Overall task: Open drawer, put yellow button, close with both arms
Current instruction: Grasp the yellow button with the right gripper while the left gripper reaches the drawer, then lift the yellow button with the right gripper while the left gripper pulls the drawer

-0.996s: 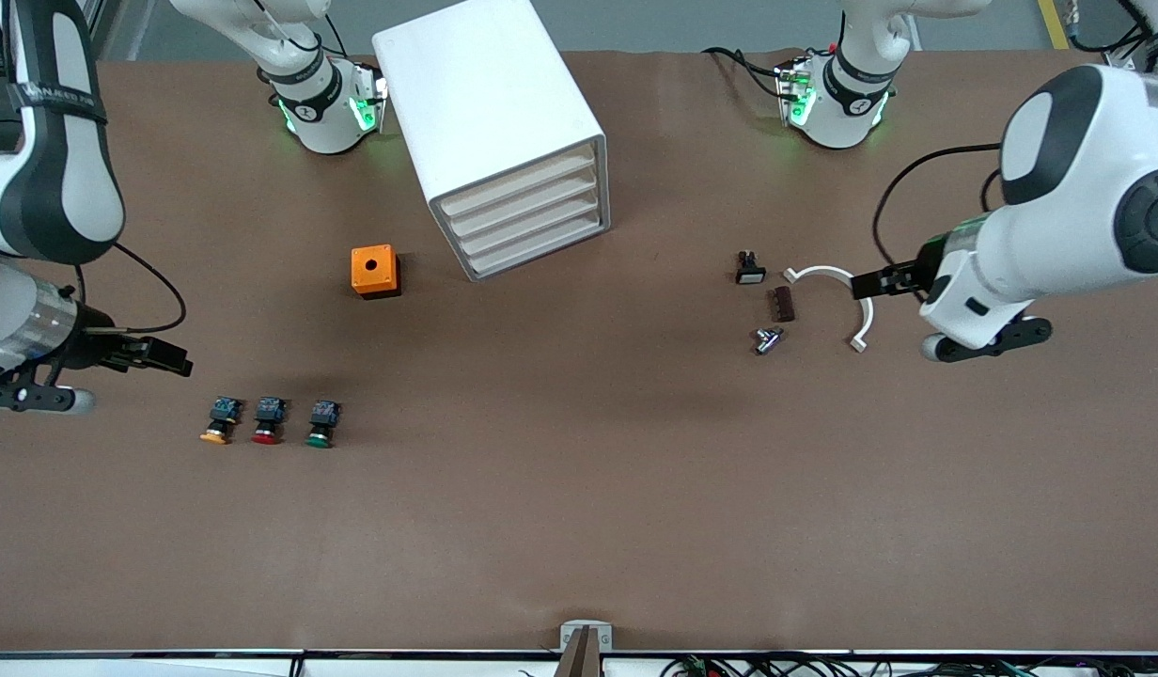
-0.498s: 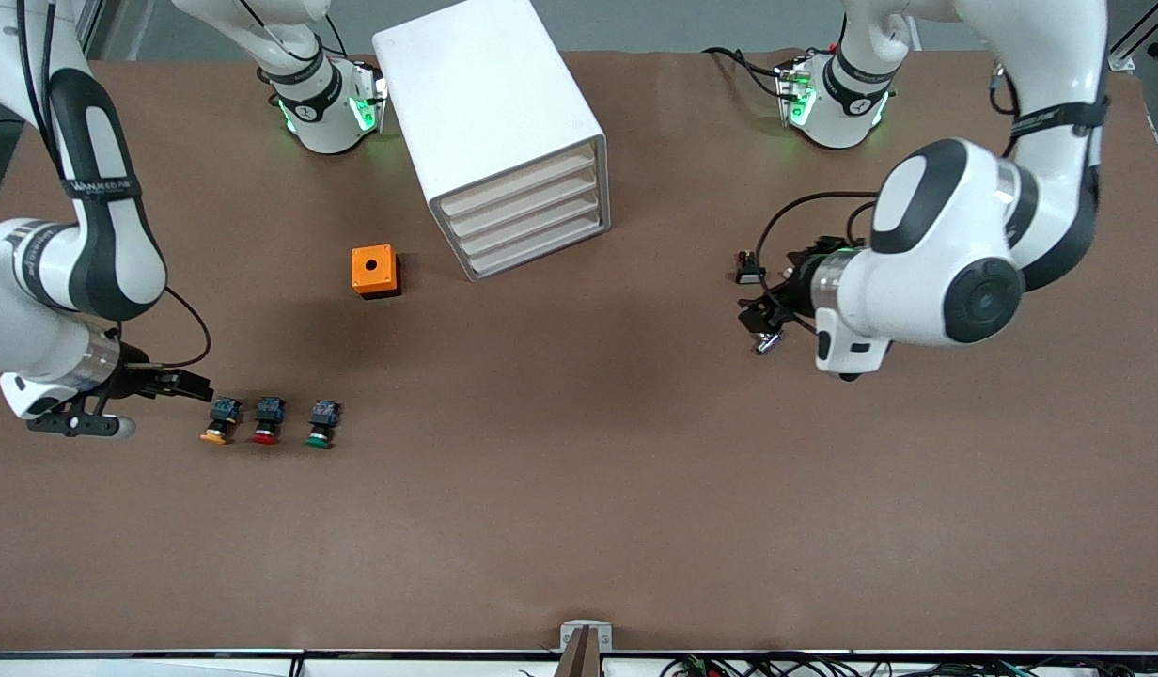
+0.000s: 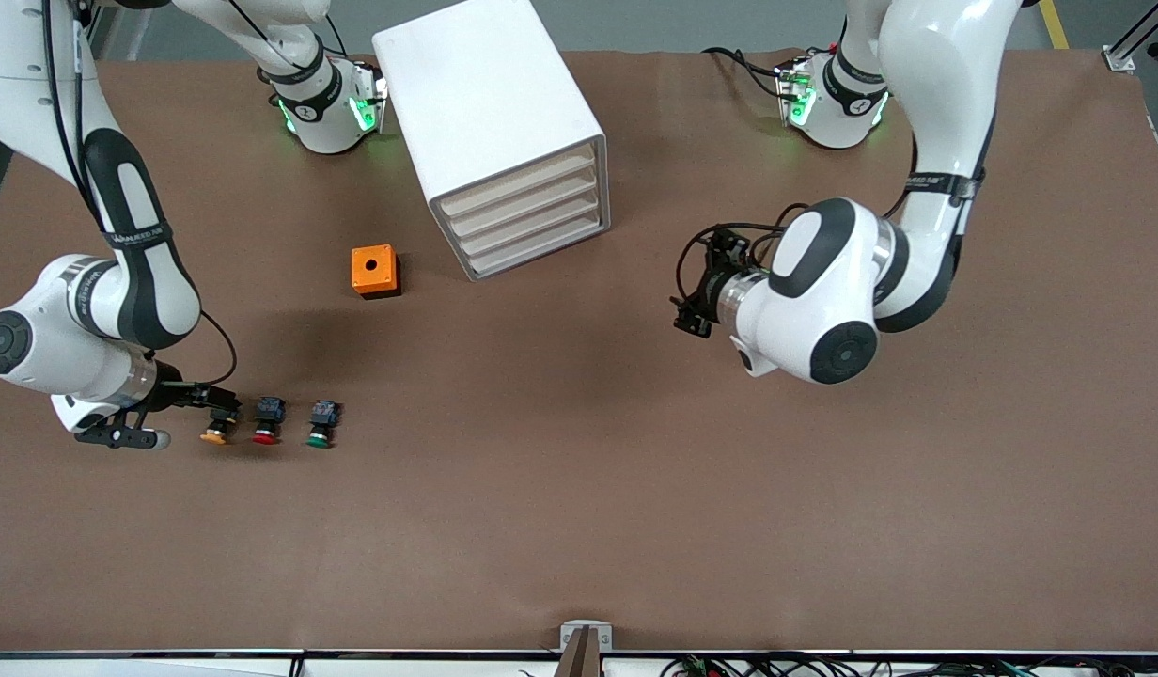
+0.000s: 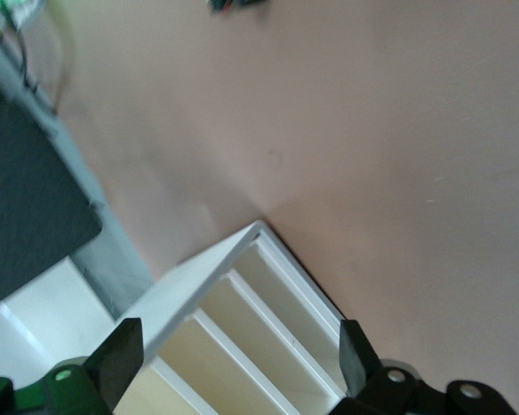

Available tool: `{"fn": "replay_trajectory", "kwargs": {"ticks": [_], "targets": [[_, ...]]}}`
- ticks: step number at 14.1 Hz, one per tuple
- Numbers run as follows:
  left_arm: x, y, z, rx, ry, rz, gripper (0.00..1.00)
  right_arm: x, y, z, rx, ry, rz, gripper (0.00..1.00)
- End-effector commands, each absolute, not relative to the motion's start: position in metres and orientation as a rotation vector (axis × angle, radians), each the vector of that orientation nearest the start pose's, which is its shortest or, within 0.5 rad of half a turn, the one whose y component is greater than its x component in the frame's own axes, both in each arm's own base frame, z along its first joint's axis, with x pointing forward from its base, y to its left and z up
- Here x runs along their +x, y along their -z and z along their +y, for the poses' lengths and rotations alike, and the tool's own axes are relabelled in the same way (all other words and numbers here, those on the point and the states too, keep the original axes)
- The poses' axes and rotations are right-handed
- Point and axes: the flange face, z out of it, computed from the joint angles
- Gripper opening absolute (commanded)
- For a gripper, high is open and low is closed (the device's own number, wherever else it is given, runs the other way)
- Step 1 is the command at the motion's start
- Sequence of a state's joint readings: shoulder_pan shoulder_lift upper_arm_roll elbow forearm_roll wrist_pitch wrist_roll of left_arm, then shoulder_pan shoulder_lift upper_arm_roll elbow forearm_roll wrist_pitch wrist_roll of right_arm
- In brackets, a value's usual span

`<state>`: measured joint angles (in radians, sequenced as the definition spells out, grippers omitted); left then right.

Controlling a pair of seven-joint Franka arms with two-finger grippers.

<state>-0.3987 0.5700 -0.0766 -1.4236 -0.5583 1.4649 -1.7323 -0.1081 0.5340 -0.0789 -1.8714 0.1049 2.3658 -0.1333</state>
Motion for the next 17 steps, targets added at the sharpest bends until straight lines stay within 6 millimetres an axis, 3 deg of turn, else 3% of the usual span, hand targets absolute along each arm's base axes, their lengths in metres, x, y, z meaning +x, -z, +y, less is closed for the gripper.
{"fn": "replay_trajectory", "kwargs": {"ticks": [1, 8, 12, 13, 15, 17], "targets": [[0.552, -0.337, -0.367, -1.914, -1.220, -1.786, 1.00, 0.622, -0.201, -0.127, -3.081, -0.034, 0.200, 1.00], [0.523, -0.302, -0.413, -1.510, -1.484, -1.753, 1.00, 0.621, -0.184, -0.123, -3.075, -0.049, 0.206, 1.00], [0.519, -0.264, -0.421, -1.290, -1.548, -1.750, 1.00, 0.623, -0.185, -0.119, -3.075, -0.052, 0.194, 0.29], [0.517, -0.257, -0.424, -1.244, -1.551, -1.747, 1.00, 0.623, -0.185, -0.117, -3.076, -0.055, 0.187, 0.17], [0.506, -0.256, -0.437, -1.192, -1.568, -1.720, 0.95, 0.625, -0.188, -0.117, -3.078, -0.045, 0.177, 0.04], [0.498, -0.258, -0.450, -1.154, -1.616, -1.685, 0.72, 0.626, -0.189, -0.117, -3.080, -0.039, 0.130, 0.00]]}}
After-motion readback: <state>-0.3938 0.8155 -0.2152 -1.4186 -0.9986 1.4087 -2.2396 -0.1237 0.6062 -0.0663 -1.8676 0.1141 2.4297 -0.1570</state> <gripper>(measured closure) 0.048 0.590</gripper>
